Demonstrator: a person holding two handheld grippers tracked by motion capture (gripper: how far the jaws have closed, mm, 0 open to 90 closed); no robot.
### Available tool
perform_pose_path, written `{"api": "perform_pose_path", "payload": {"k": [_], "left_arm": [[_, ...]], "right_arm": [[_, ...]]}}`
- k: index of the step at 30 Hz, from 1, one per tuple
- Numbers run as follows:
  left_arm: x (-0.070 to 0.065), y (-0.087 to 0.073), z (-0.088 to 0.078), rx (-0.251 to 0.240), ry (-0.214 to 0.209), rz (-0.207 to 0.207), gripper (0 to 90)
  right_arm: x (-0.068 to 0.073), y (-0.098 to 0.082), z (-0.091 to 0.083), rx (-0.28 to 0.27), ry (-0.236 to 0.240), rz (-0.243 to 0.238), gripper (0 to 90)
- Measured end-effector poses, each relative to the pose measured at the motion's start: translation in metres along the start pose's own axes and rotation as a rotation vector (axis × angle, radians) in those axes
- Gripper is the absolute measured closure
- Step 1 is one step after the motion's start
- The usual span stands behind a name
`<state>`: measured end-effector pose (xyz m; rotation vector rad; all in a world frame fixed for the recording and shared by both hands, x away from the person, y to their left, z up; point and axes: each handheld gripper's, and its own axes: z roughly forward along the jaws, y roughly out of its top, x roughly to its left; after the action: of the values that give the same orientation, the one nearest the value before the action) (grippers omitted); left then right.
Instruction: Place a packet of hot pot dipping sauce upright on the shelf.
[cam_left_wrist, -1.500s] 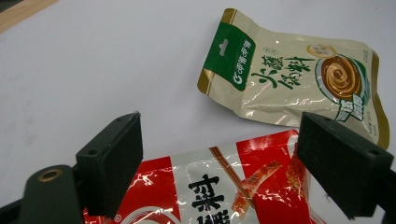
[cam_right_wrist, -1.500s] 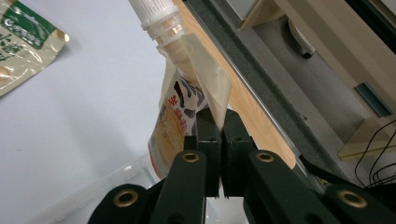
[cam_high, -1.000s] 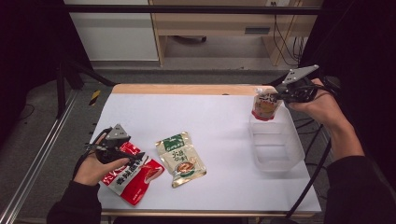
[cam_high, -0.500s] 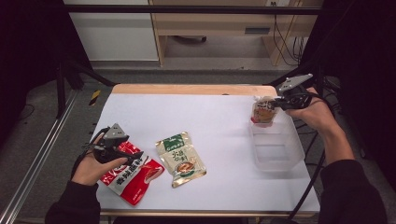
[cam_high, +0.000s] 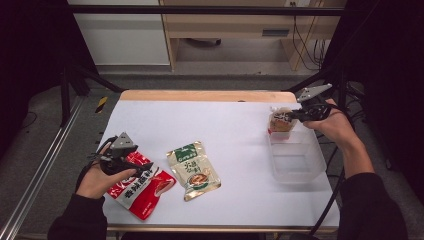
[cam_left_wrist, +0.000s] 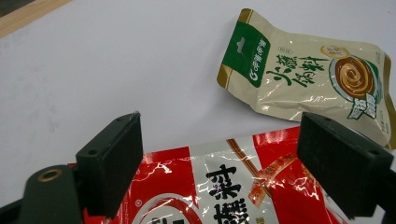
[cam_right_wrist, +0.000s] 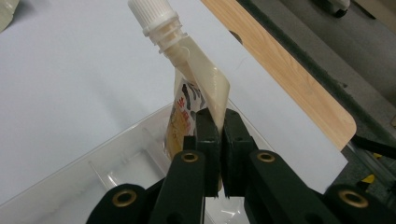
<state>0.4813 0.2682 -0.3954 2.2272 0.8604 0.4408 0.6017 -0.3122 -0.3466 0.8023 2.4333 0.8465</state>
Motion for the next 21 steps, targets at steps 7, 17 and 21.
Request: {"api": "perform_pose_path", "payload": {"k": [7,17,21], "left_arm": [[-0.0008,0.0006,0.001,0.007,-0.003,0.008,14.9],[0.0024,0.0,-0.0041,-0.006,0.004,-0.003,14.9],[0.003,-0.0004,-0.0047,-0.008,0.005,-0.006,14.9]], "right_arm": [[-0.0008,-0.0061,0.0061,0.001,0.013,0.03,87.3],[-0.0056,-0.0084,0.0071,-0.001,0.012,0.038,86.9],[-0.0069,-0.0093,0.0066,0.007,0.007,0.045,86.4]]}}
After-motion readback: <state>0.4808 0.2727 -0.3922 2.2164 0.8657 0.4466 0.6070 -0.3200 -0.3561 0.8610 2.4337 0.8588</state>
